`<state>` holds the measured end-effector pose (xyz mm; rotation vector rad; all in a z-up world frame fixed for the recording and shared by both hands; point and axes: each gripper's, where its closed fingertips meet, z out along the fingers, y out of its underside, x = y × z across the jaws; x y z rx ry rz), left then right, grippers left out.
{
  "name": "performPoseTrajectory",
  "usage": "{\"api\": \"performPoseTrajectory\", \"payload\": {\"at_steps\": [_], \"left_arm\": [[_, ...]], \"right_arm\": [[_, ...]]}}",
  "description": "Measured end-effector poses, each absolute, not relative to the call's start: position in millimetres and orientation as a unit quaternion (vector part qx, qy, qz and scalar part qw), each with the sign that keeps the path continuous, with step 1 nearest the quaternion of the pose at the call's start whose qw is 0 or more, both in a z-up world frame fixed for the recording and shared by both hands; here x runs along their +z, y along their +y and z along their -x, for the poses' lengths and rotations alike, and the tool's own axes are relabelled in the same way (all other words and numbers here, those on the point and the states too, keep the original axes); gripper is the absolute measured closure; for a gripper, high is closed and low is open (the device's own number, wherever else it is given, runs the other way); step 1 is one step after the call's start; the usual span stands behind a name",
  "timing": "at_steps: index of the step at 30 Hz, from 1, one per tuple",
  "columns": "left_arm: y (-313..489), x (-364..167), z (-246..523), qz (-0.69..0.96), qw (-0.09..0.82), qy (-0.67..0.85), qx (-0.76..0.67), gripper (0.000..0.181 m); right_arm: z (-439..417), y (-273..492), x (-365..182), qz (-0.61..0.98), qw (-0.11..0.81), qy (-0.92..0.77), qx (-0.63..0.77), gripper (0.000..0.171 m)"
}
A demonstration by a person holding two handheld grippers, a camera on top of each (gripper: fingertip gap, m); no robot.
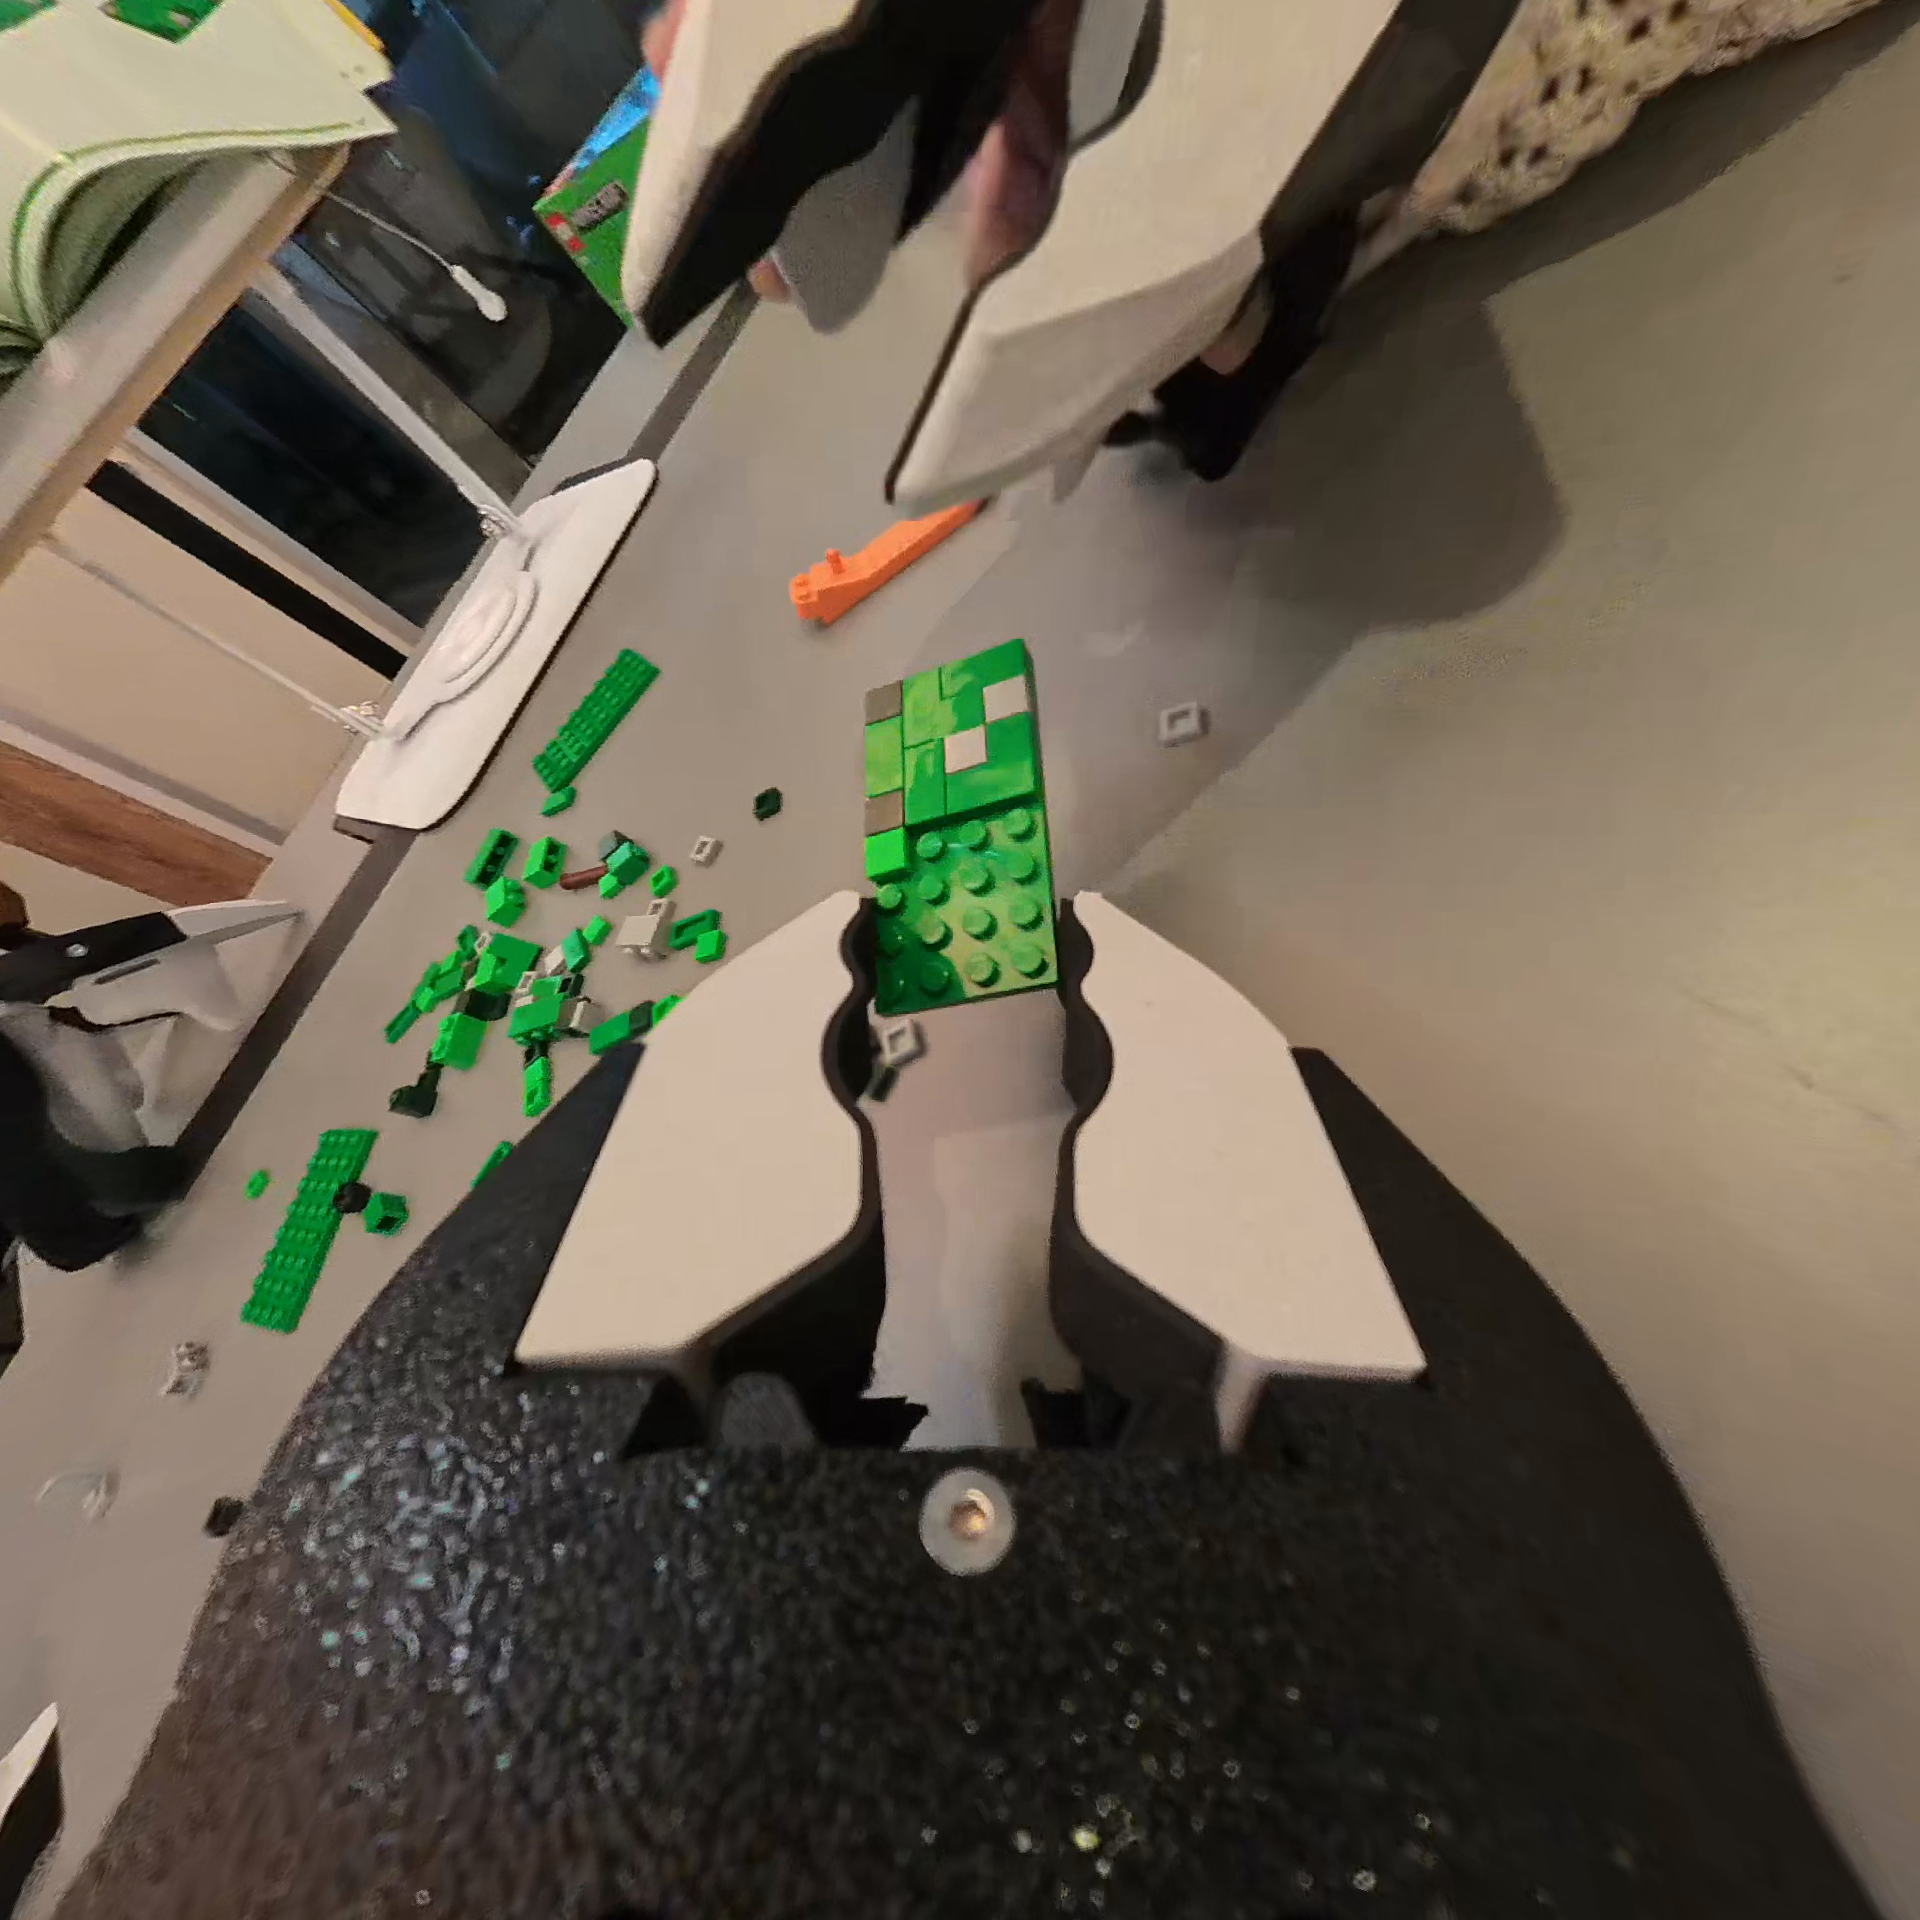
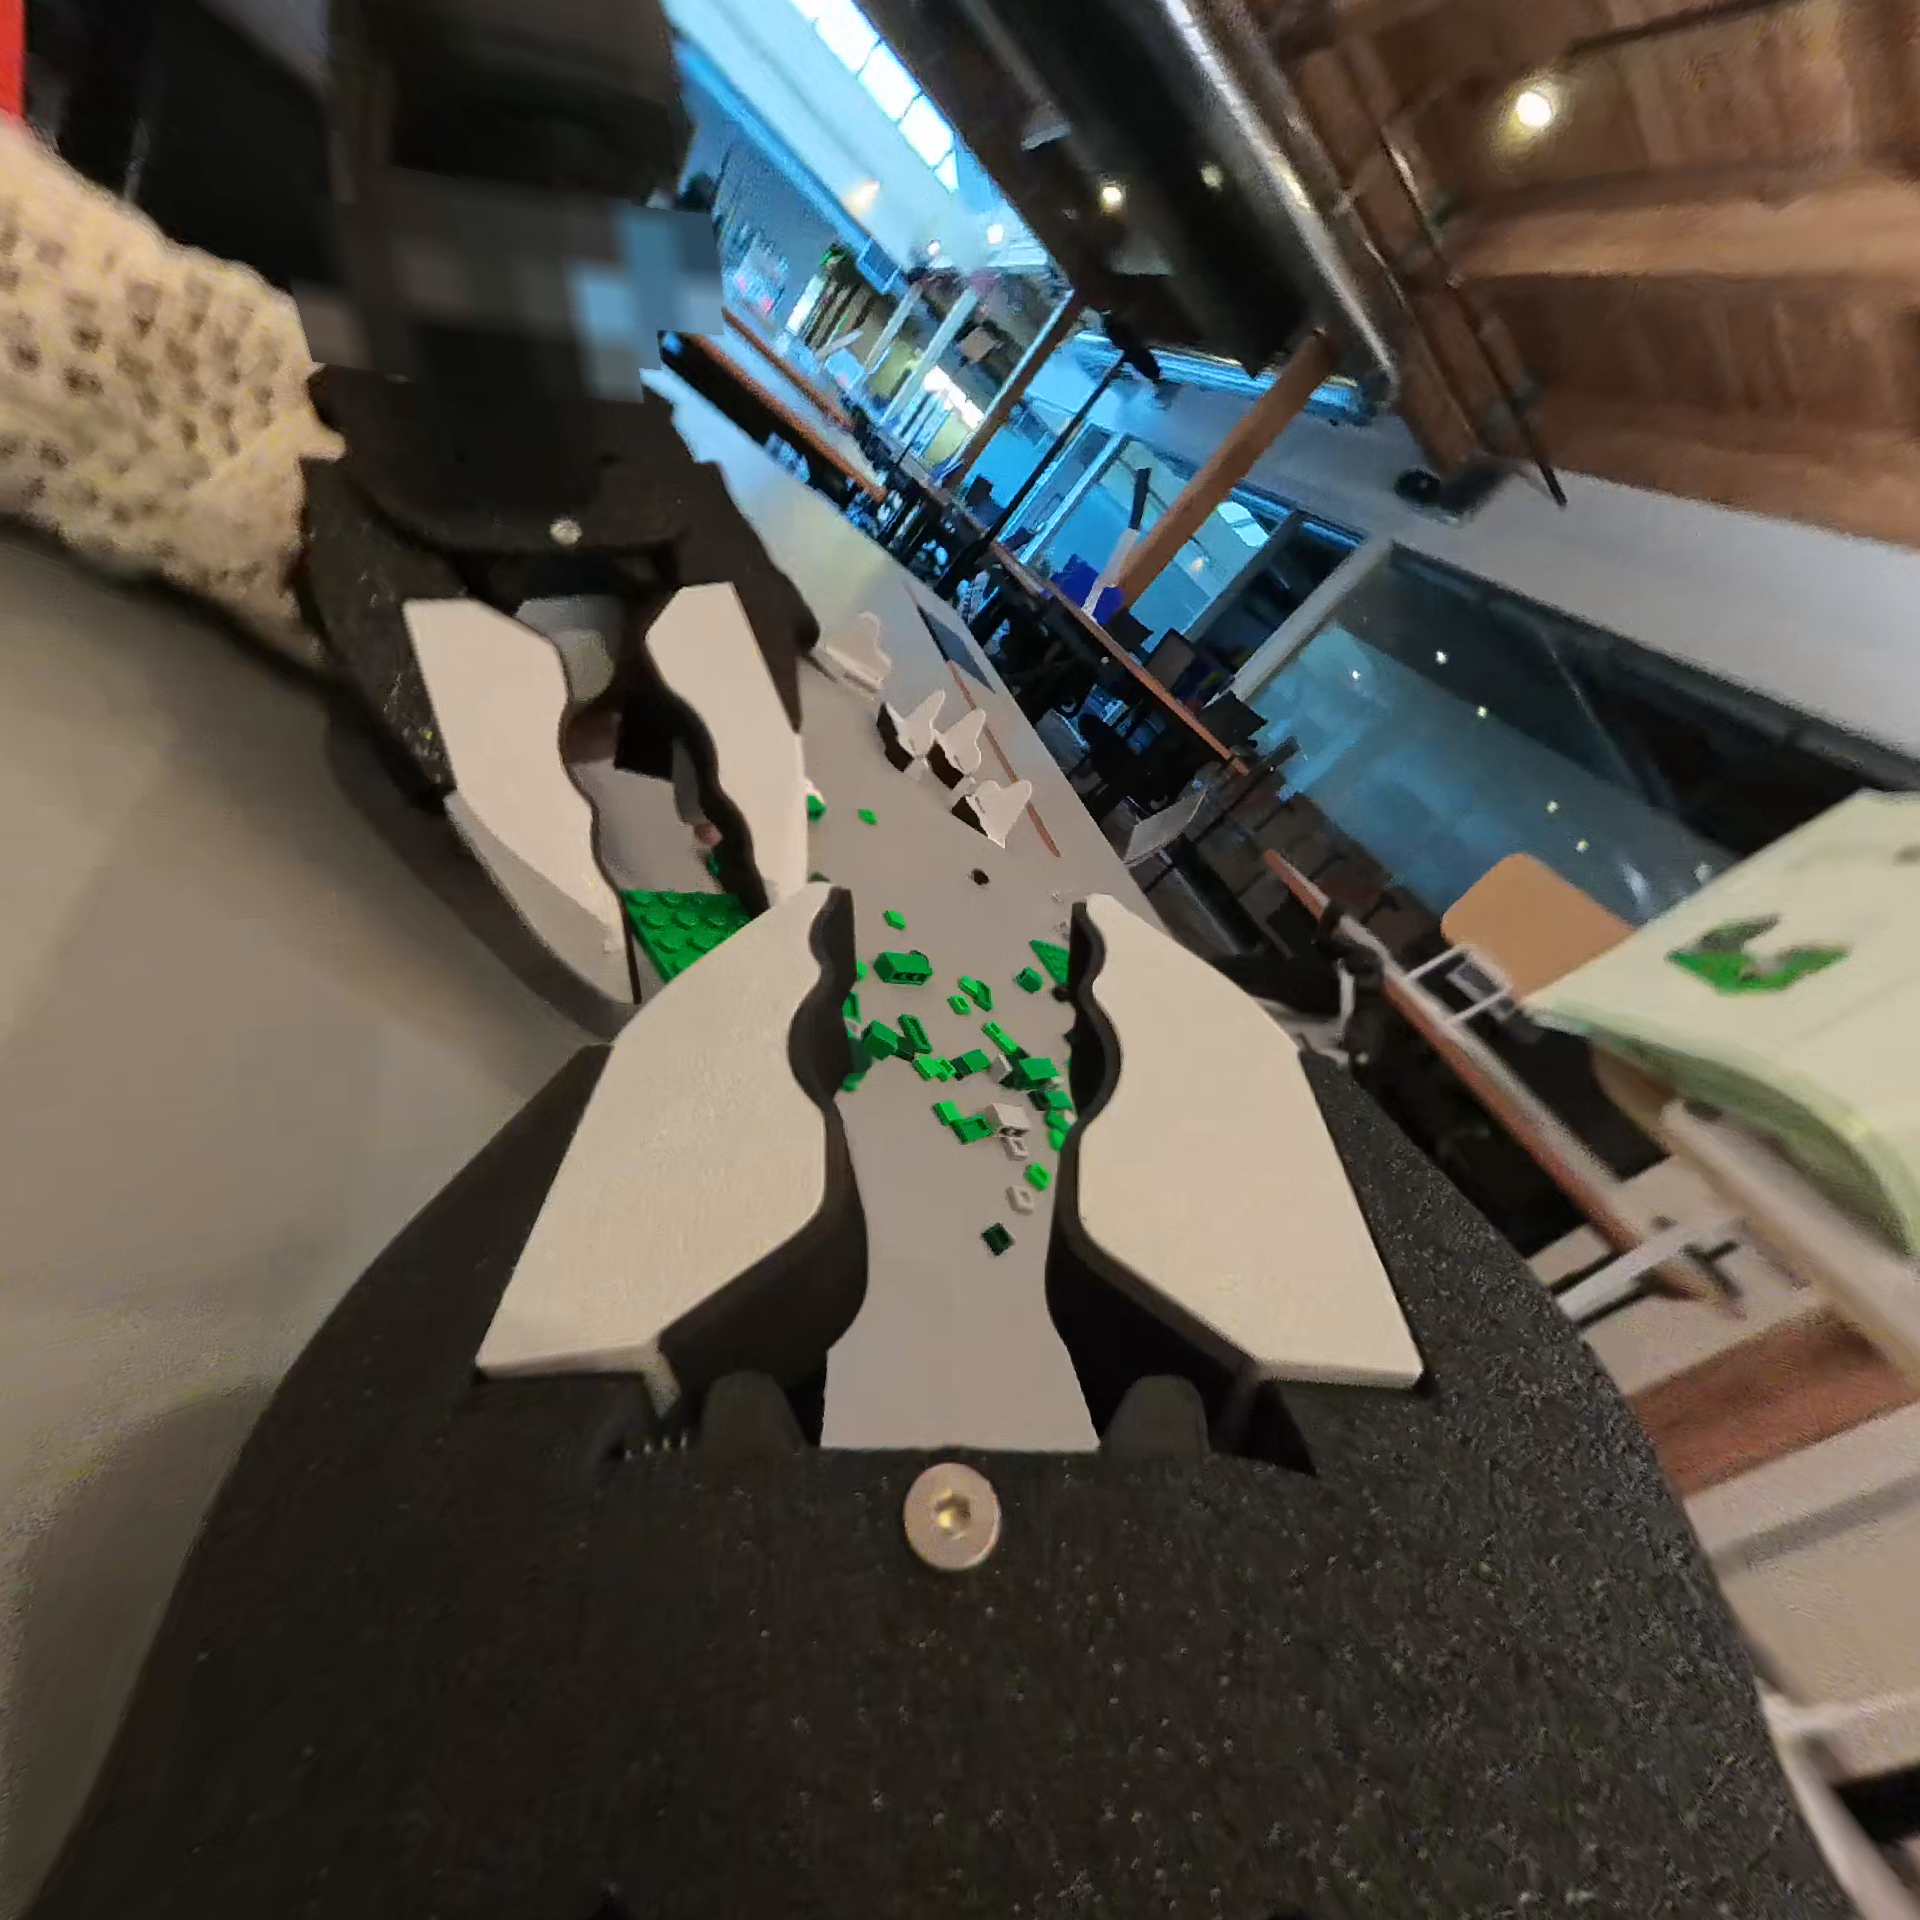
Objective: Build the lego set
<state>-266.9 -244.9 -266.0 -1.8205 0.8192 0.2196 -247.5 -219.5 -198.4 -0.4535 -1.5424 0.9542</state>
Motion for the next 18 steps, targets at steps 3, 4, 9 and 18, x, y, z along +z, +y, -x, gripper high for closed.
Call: {"api": "performPoseTrajectory", "payload": {"at_steps": [3, 4, 9, 18], "left_arm": [[-242.5, -262.0, 274.1, 0.761, 0.548, 0.33, 0.107, 0.149], [-241.6, -260.8, 276.8, 0.76, 0.551, 0.325, 0.114, 0.149], [-238.3, -253.1, 285.9, 0.749, 0.57, 0.303, 0.146, 0.148], [-237.2, -234.7, 282.4, 0.711, 0.6, 0.29, 0.225, 0.148]], "right_arm": [[252.6, -212.1, -199.5, 0.233, 0.577, -0.647, 0.439, 0.135], [253.2, -209.9, -198.9, 0.238, 0.579, -0.644, 0.439, 0.135], [251.1, -205.7, -193.2, 0.269, 0.541, -0.622, 0.498, 0.138], [250.6, -188.7, -183.1, 0.359, 0.383, -0.554, 0.647, 0.14]]}}
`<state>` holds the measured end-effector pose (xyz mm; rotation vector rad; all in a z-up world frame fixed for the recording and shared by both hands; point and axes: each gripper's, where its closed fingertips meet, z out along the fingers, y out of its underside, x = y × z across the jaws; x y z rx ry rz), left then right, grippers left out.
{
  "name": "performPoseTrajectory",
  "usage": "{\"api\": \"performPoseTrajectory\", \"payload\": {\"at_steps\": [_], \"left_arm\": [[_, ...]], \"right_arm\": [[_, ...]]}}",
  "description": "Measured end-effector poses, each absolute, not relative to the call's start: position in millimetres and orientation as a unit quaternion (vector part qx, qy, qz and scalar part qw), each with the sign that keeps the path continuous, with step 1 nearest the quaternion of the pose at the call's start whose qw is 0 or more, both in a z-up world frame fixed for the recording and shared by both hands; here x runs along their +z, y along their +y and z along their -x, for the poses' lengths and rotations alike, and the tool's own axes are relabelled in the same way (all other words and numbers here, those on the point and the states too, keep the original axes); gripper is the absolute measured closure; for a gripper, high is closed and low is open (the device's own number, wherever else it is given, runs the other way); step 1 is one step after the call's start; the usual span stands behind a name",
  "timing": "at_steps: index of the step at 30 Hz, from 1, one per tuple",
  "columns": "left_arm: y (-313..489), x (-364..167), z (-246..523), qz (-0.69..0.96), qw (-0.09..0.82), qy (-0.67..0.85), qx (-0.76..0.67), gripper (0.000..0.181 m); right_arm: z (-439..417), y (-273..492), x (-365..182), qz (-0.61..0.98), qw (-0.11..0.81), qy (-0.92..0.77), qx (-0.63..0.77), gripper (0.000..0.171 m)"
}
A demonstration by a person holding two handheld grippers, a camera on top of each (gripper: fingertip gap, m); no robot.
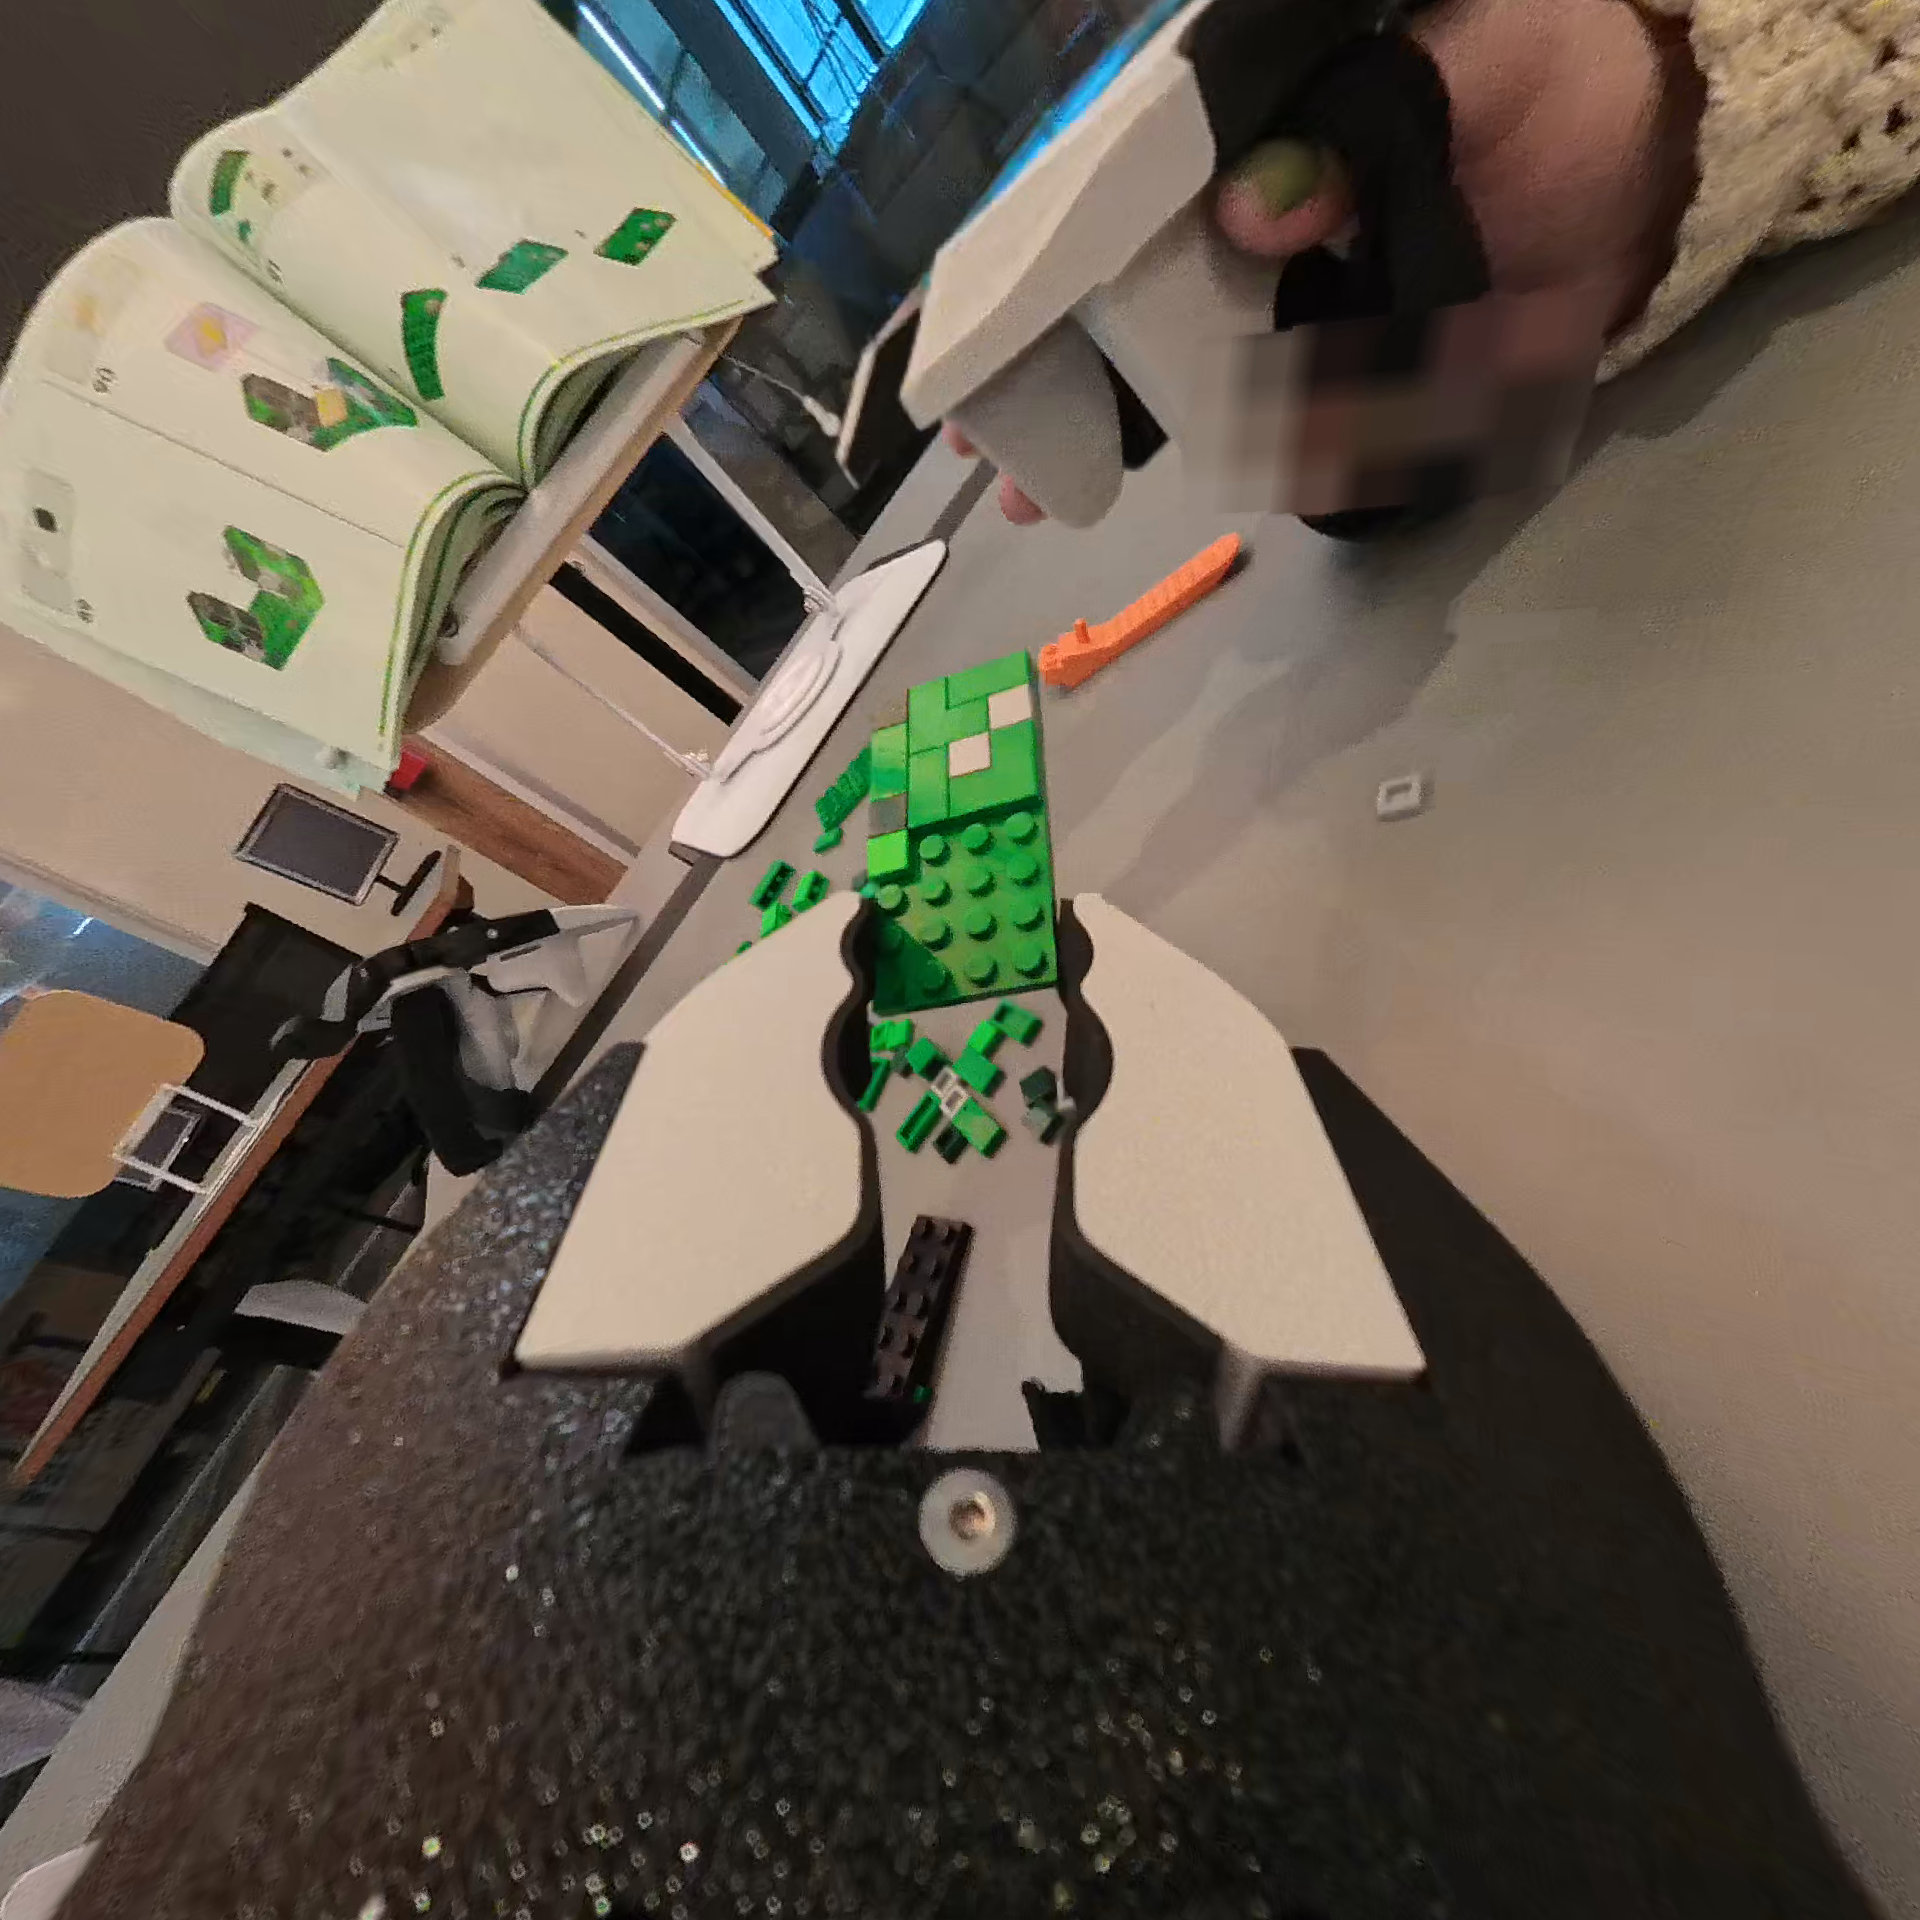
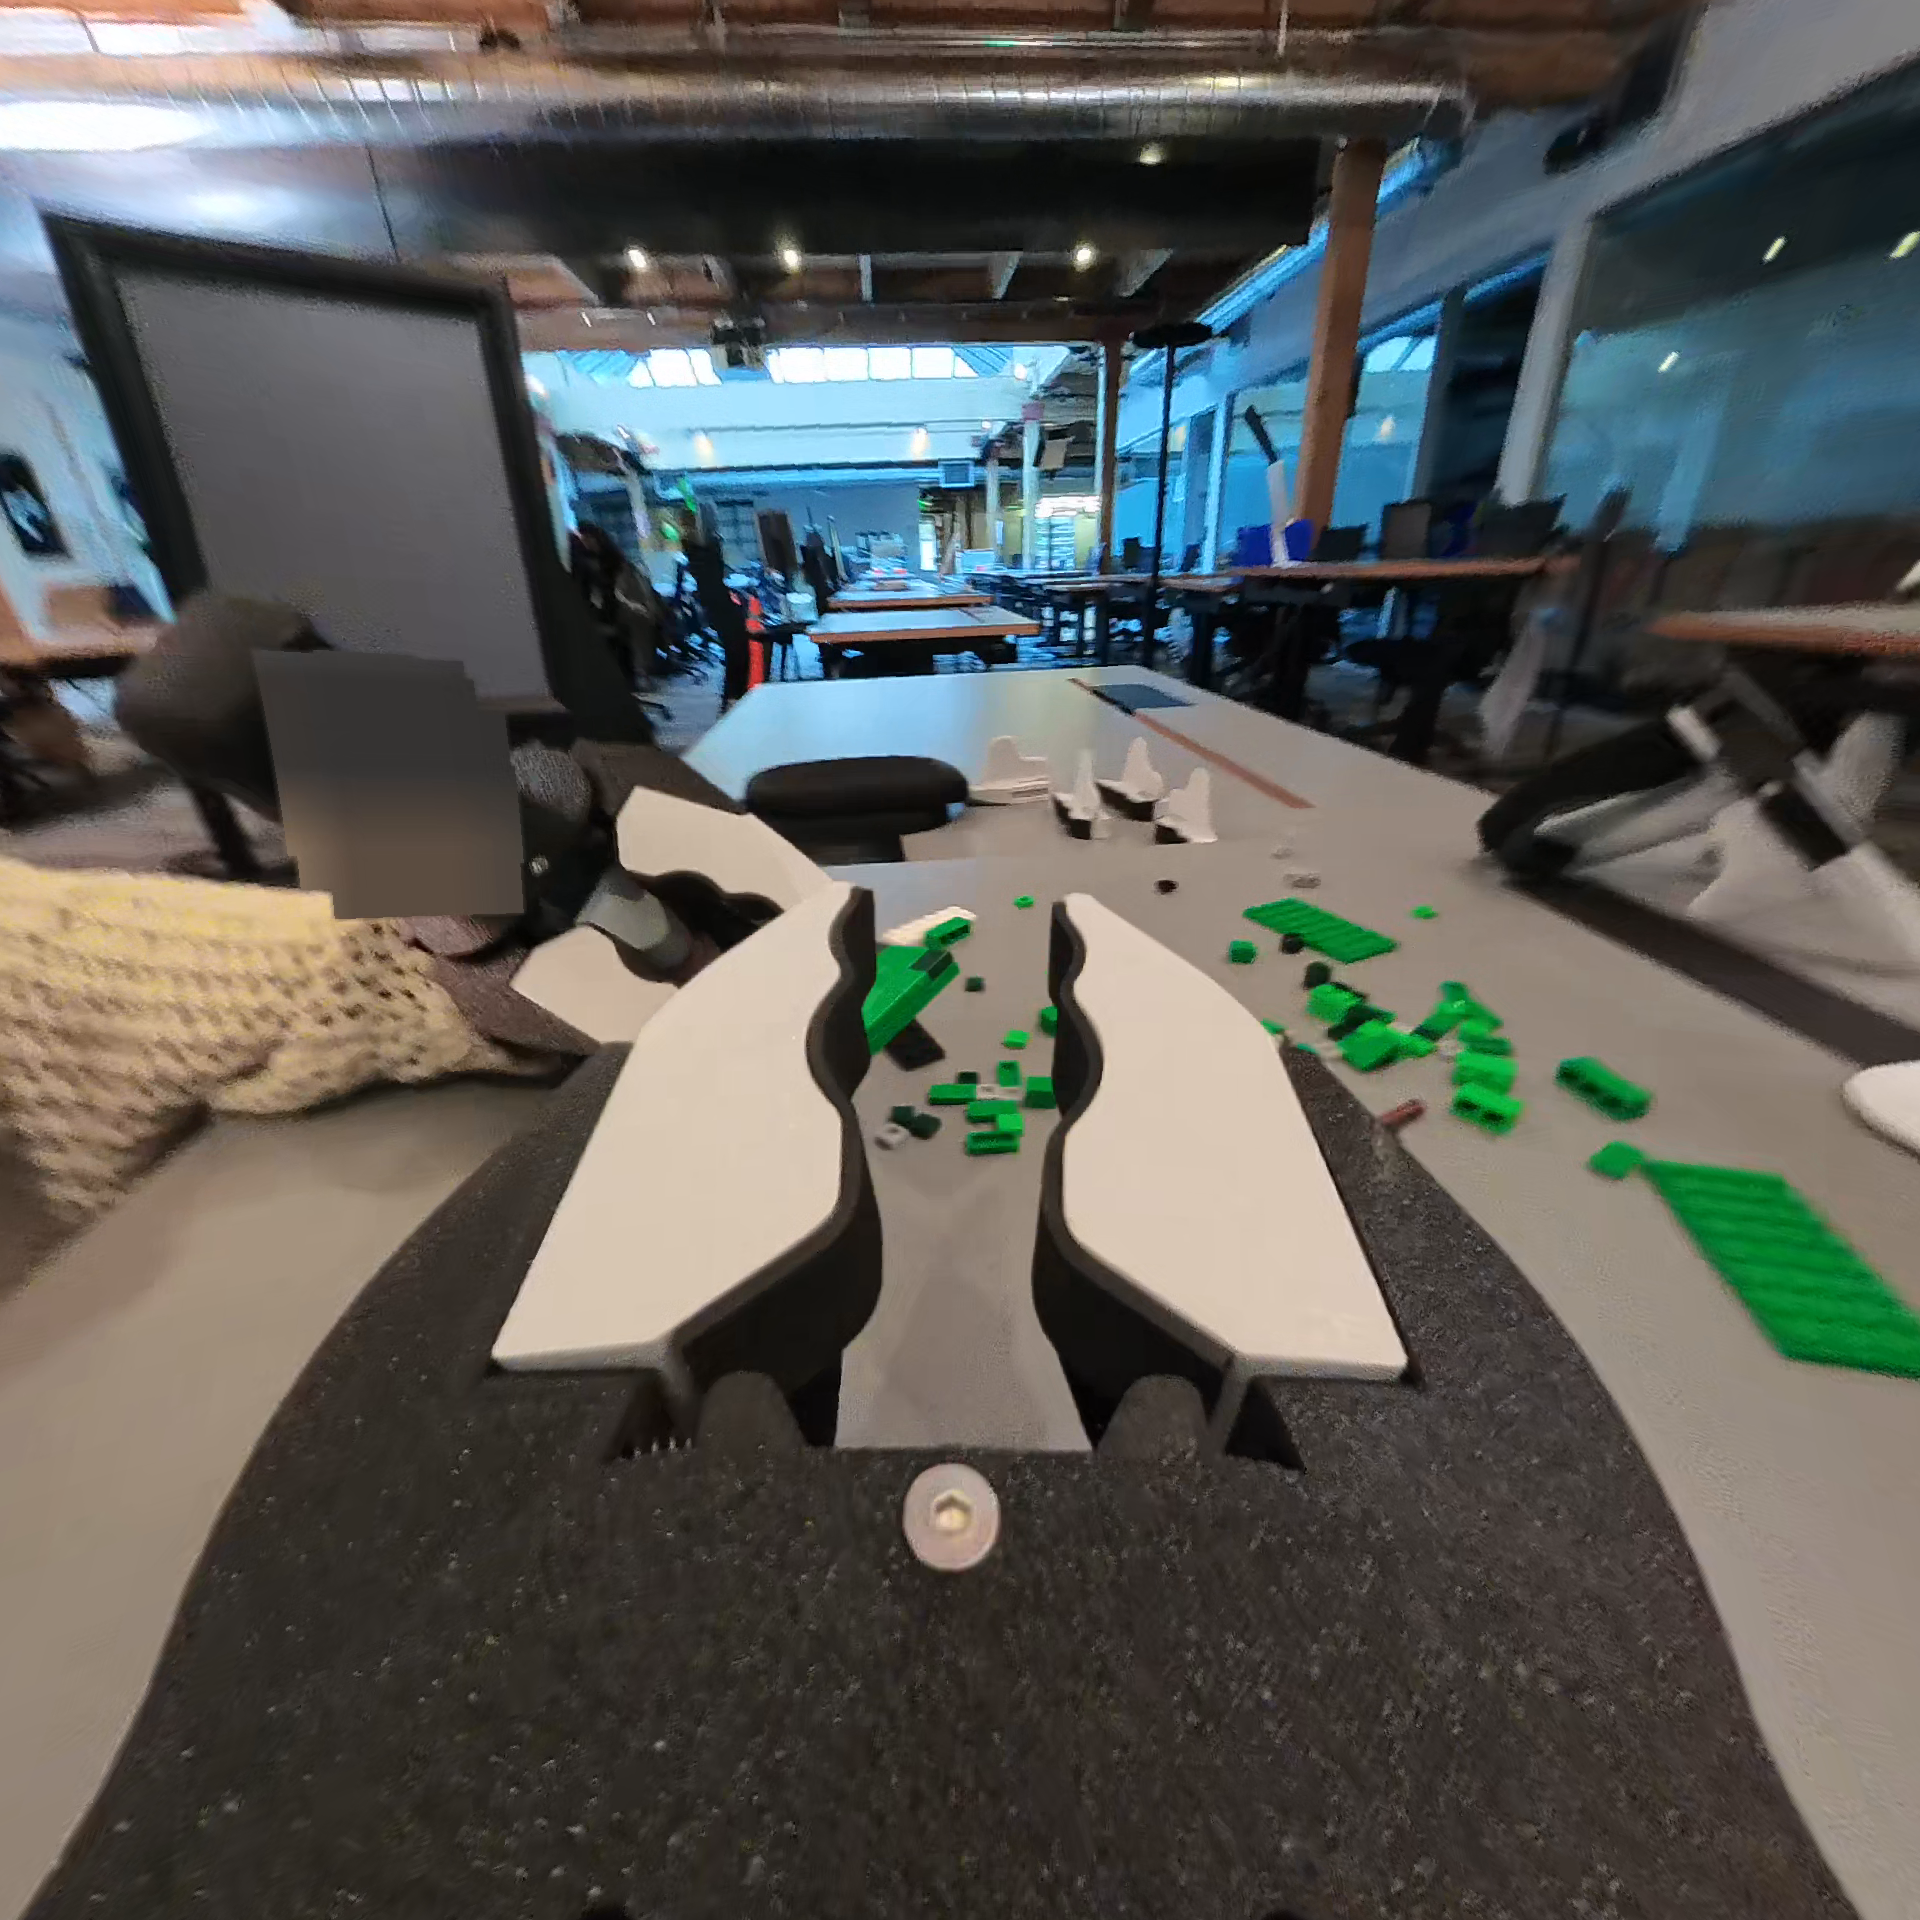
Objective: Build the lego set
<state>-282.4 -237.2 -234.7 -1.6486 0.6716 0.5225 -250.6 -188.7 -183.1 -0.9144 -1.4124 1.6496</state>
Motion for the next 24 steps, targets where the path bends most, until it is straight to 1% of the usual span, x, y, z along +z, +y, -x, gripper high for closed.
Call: {"api": "performPoseTrajectory", "payload": {"at_steps": [3, 7, 11, 14, 19, 22, 24], "left_arm": [[-237.1, -229.9, 278.0, 0.707, 0.613, 0.274, 0.223, 0.149], [-237.8, -229.8, 282.0, 0.708, 0.613, 0.264, 0.232, 0.149], [-240.0, -229.6, 283.9, 0.718, 0.619, 0.248, 0.199, 0.149], [-244.6, -234.5, 274.6, 0.735, 0.614, 0.255, 0.133, 0.149], [-248.4, -250.1, 265.9, 0.755, 0.577, 0.289, 0.118, 0.149], [-246.1, -259.4, 264.0, 0.761, 0.554, 0.308, 0.138, 0.149], [-245.4, -266.2, 259.8, 0.761, 0.537, 0.331, 0.148, 0.149]], "right_arm": [[250.1, -187.4, -184.0, 0.381, 0.308, -0.534, 0.689, 0.137], [248.4, -175.5, -178.8, 0.392, 0.303, -0.493, 0.715, 0.137], [246.1, -175.9, -176.0, 0.38, 0.342, -0.496, 0.702, 0.139], [243.4, -178.8, -174.2, 0.357, 0.397, -0.512, 0.673, 0.143], [241.4, -182.1, -174.1, 0.326, 0.479, -0.537, 0.613, 0.147], [243.4, -182.4, -177.4, 0.328, 0.494, -0.548, 0.59, 0.148], [247.9, -181.6, -182.9, 0.342, 0.486, -0.563, 0.574, 0.148]]}}
